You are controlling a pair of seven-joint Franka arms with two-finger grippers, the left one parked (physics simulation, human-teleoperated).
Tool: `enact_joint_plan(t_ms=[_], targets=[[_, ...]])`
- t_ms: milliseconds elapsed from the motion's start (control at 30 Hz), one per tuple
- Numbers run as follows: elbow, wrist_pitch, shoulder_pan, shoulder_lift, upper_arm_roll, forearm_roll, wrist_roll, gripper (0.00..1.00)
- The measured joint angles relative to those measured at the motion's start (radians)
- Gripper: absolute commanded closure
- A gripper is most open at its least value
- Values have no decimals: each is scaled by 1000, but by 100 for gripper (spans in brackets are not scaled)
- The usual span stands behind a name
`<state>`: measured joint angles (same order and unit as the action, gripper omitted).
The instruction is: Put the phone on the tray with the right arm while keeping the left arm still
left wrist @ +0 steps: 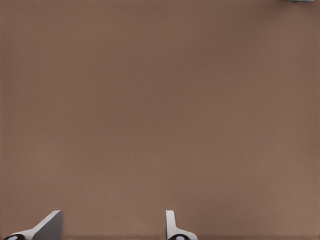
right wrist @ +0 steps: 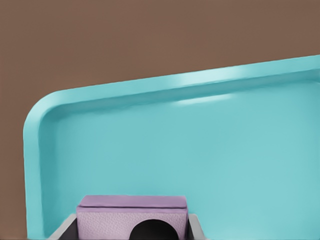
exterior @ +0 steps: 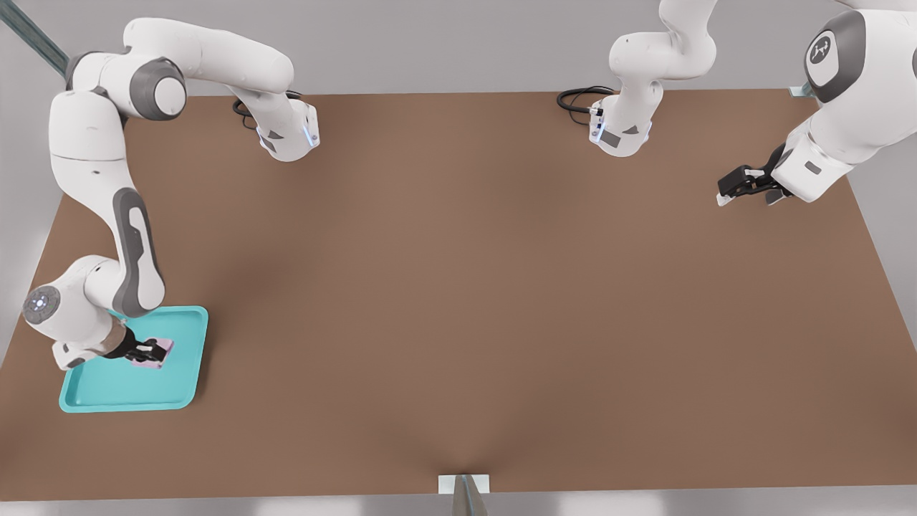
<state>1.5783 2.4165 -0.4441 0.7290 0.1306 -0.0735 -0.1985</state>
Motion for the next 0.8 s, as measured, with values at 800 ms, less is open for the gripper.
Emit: enact_joint_plan(t_ms=[800], targets=[[-106, -718, 487, -622, -131, 3, -7, 0]])
